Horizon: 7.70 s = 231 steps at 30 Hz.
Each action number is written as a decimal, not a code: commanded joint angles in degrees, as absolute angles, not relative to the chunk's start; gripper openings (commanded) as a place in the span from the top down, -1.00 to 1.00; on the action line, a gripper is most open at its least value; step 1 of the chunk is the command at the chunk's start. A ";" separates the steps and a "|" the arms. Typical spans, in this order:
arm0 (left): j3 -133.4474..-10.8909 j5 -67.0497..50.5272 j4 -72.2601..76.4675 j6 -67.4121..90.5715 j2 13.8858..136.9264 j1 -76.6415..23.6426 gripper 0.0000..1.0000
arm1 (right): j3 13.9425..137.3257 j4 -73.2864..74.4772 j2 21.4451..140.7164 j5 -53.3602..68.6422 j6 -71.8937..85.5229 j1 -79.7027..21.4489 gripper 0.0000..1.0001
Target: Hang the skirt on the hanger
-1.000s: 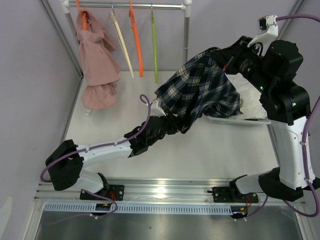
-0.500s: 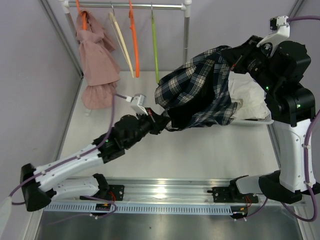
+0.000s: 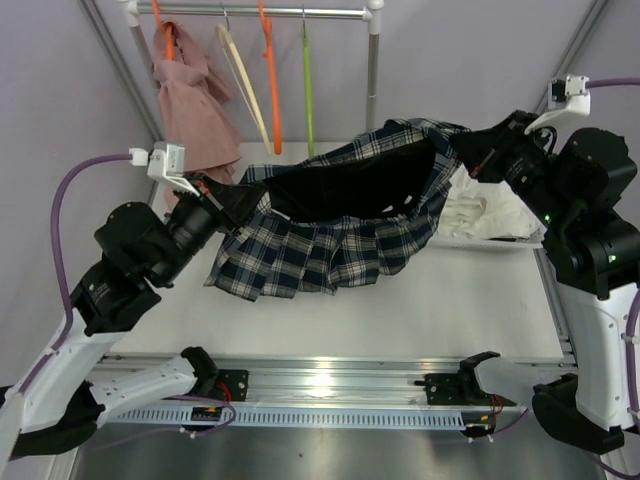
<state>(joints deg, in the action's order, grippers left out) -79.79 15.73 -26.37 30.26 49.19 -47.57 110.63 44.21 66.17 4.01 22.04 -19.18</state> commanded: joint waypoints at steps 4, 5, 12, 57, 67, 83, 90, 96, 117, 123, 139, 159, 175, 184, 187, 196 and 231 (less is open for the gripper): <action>-77.88 8.64 -32.61 28.47 51.94 -41.93 1.00 | 90.06 34.90 54.17 3.43 27.41 -19.16 1.00; -76.31 7.57 -32.61 28.82 52.03 -41.31 1.00 | 86.43 34.11 52.75 3.60 28.47 -19.25 1.00; -64.26 -1.13 -29.71 31.02 51.68 -35.69 1.00 | 58.65 25.50 43.16 3.35 39.45 -23.98 1.00; -34.98 -27.86 -20.83 30.41 46.58 3.60 1.00 | 64.92 10.19 68.62 -11.42 43.44 -50.95 1.00; -35.86 -29.26 -22.15 30.32 44.21 3.43 1.00 | 75.41 15.20 73.39 -18.28 39.90 -54.50 1.00; -33.75 -27.69 -19.43 31.29 48.33 -2.27 0.96 | 37.90 11.08 56.96 -8.09 49.13 -32.88 1.00; -31.12 -20.48 -13.90 35.24 54.57 -13.61 0.87 | 30.85 8.08 55.90 -6.33 49.40 -31.64 0.95; -31.81 -18.28 -12.57 34.98 59.59 -13.62 0.67 | 32.69 8.96 56.87 -5.10 44.75 -30.23 0.11; -36.74 -18.37 -12.75 33.22 64.68 -13.62 0.36 | 37.09 23.72 48.34 -35.75 35.15 -60.37 -0.44; -37.18 -18.63 -12.66 33.05 65.22 -13.62 0.36 | 37.18 27.16 49.65 -42.62 37.00 -67.50 -0.49; -37.88 -19.60 -14.94 30.50 64.60 -13.62 0.30 | 42.00 14.68 60.99 -37.81 23.21 -56.34 0.17; -40.61 -22.50 -17.14 24.35 60.92 -13.62 -0.16 | 61.08 25.66 82.52 -1.24 24.61 -36.65 1.00; -58.87 -20.66 -26.99 23.02 45.53 -13.97 -0.29 | 62.23 25.49 84.90 2.55 23.73 -35.25 1.00; -84.44 6.56 -21.61 23.73 58.34 -20.65 -0.38 | 61.96 24.79 85.60 4.22 23.12 -34.37 1.00; -95.69 12.99 -24.34 22.76 67.56 -20.83 -0.40 | 62.05 24.61 85.78 4.75 23.03 -34.37 1.00; -125.03 24.43 -32.78 19.16 89.45 -20.83 -0.51 | 62.40 23.73 87.54 6.50 22.24 -33.66 1.00; -135.88 22.76 -36.74 16.08 105.12 -17.40 -0.22 | 61.70 22.94 88.86 8.79 21.80 -32.26 1.00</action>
<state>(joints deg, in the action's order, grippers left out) -135.24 23.97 -36.40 16.49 107.79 -18.13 60.25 24.53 88.47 7.64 22.31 -32.38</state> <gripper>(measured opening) 0.624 0.067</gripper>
